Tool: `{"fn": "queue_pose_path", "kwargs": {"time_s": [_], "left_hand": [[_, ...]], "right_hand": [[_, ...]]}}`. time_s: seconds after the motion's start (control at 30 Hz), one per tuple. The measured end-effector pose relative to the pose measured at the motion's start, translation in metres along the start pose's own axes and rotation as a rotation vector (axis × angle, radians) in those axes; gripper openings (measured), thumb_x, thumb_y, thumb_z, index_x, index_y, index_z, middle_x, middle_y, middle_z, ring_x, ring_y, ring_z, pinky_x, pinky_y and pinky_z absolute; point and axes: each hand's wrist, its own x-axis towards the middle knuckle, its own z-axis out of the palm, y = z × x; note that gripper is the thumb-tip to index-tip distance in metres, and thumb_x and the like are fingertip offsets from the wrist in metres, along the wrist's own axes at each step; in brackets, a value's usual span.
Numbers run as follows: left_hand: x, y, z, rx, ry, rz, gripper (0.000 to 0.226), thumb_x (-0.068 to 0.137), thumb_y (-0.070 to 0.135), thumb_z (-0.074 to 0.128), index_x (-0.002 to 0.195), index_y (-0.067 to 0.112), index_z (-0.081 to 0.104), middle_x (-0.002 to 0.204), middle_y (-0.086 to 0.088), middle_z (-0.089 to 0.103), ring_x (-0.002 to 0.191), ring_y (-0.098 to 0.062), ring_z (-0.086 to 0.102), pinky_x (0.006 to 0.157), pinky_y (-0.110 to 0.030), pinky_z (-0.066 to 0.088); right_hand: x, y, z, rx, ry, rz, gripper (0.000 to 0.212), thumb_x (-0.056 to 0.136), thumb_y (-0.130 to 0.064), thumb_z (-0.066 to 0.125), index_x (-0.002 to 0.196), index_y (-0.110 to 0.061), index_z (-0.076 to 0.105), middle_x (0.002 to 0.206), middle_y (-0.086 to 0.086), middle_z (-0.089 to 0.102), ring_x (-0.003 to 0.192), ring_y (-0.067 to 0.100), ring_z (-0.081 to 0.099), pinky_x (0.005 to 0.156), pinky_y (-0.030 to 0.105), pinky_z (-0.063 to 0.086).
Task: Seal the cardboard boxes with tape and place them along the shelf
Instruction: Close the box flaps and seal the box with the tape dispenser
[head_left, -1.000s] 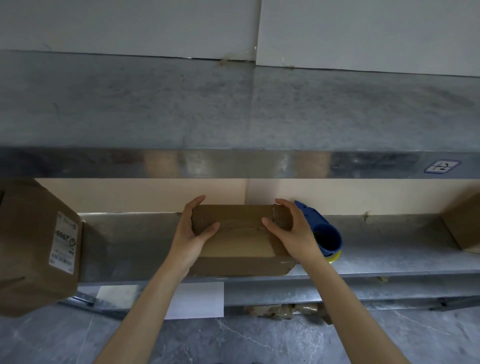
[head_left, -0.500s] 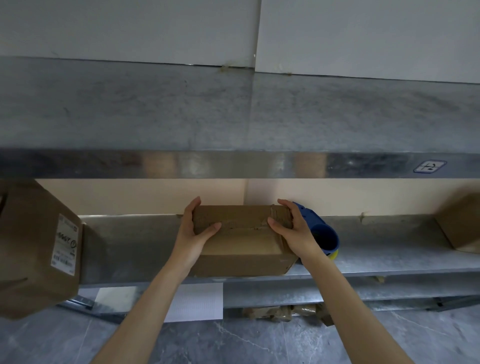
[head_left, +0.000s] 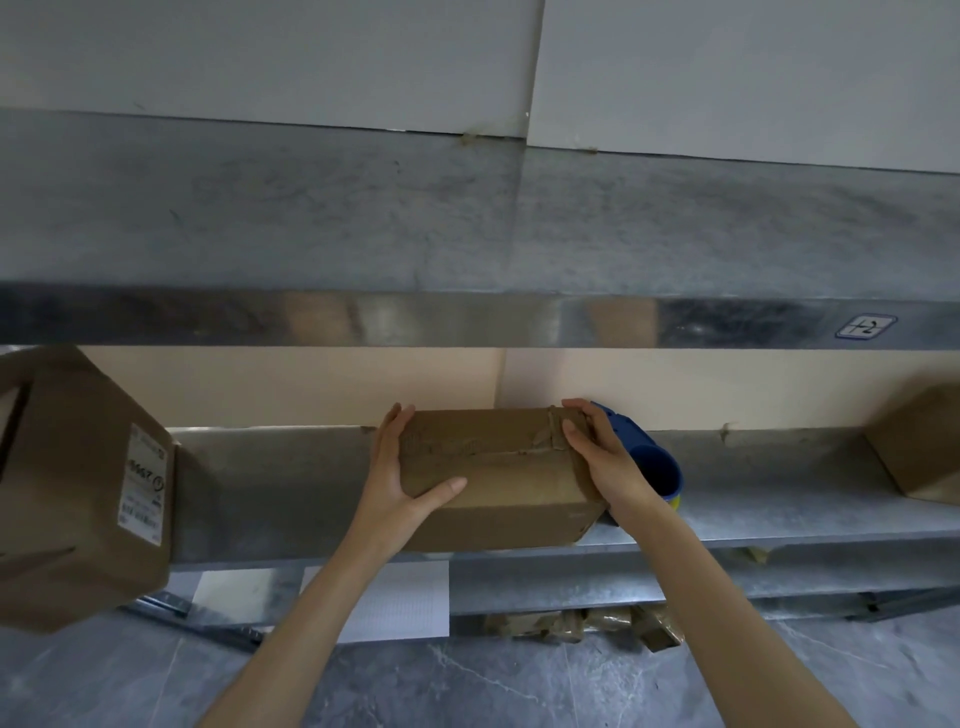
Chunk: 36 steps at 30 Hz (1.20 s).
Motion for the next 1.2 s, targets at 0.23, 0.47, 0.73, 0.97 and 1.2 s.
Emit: {"fn": "queue_pose_path", "kwargs": {"time_s": [0.23,0.47,0.73,0.97,1.2], "left_hand": [[-0.008,-0.003,-0.007,0.154,-0.024,0.061,0.104,0.066,0.069,0.074,0.149,0.053,0.012,0.159,0.031,0.001,0.145,0.004,0.012,0.114,-0.031,0.021],[-0.015,0.004,-0.016,0.236,0.079,0.018,0.093,0.063,0.079,0.070,0.141,0.053,0.027,0.147,0.028,0.036,0.133,-0.003,0.041,0.105,-0.032,0.042],[-0.019,0.024,0.000,0.476,0.441,-0.067,0.061,0.075,0.060,0.075,0.120,0.027,0.052,0.123,0.003,0.059,0.108,-0.023,0.060,0.083,-0.040,0.053],[-0.031,0.042,0.055,0.179,0.624,-0.128,0.065,0.076,0.030,0.084,0.124,0.005,0.049,0.124,-0.010,0.043,0.108,-0.022,0.050,0.088,-0.030,0.041],[-0.052,0.044,0.096,0.058,0.462,-0.097,0.062,0.082,0.028,0.080,0.131,0.017,0.045,0.132,0.000,0.051,0.122,-0.014,0.051,0.103,-0.040,0.048]], "right_hand": [[-0.003,-0.003,0.000,-0.063,0.010,-0.012,0.019,0.104,-0.042,0.038,0.108,-0.052,0.053,0.113,-0.020,0.055,0.101,0.002,0.052,0.084,0.022,0.045],[0.004,0.009,-0.015,-0.059,-0.107,-0.069,0.016,0.103,-0.019,0.047,0.118,-0.019,0.053,0.118,0.011,0.057,0.109,0.026,0.057,0.098,0.038,0.046],[-0.003,0.012,-0.042,-0.333,-0.276,-0.190,0.021,0.098,-0.024,0.058,0.117,-0.024,0.048,0.121,-0.001,0.056,0.115,0.014,0.053,0.102,0.030,0.042],[-0.021,0.009,-0.043,-0.455,-0.274,-0.424,0.029,0.101,-0.019,0.052,0.129,-0.024,0.048,0.118,-0.008,0.056,0.103,0.007,0.055,0.086,0.009,0.044],[-0.036,0.020,-0.044,-0.583,-0.215,-0.497,0.035,0.100,-0.024,0.051,0.134,-0.028,0.049,0.121,-0.005,0.049,0.092,0.015,0.059,0.083,0.035,0.051]]}}
